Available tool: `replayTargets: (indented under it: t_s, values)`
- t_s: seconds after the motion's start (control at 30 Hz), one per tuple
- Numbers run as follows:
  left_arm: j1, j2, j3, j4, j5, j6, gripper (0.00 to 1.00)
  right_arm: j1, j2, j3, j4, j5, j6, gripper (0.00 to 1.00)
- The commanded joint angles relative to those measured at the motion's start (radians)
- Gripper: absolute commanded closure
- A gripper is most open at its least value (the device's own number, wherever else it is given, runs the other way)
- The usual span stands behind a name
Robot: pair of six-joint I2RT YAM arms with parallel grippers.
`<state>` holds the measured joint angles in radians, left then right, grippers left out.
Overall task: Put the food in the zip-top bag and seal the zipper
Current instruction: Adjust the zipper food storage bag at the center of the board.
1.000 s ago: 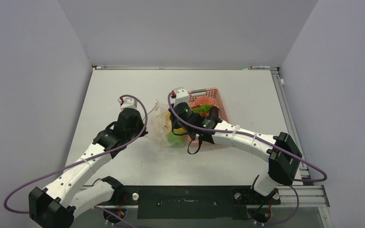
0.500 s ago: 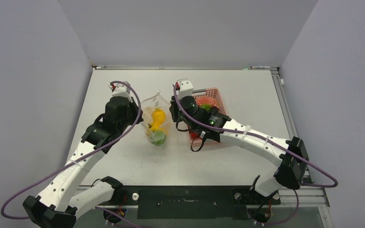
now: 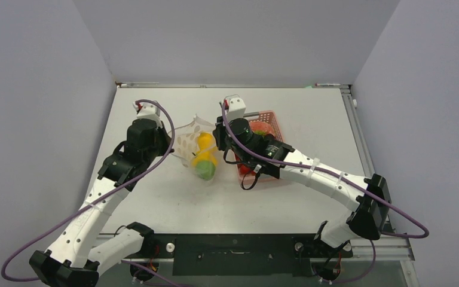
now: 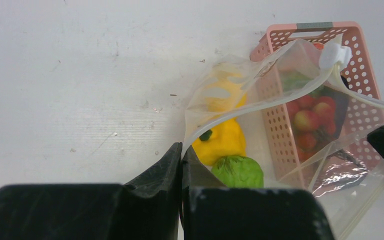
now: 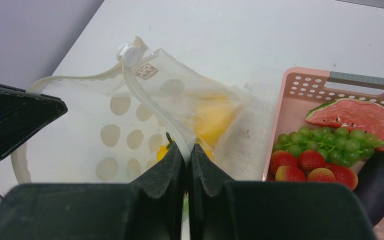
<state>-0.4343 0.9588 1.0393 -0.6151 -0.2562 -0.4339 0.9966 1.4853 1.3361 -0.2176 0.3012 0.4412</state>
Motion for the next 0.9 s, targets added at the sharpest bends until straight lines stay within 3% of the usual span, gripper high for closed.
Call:
replayTargets:
  t_s: [0.0,0.4,0.87]
  values:
    - [0.01,0.007,0.08,-0.002,-0.011,0.048,1.0,0.007,0.031,0.015,0.066,0.001,0.013,0.95]
    - [0.011,-0.014,0.065,0.005,-0.088,0.106,1.0,0.007,0.145,0.008,0.117,-0.07,0.06,0.95]
    - [0.011,-0.077,-0.062,0.102,-0.078,0.137,1.0,0.004,0.138,-0.02,0.111,-0.07,0.06,0.92]
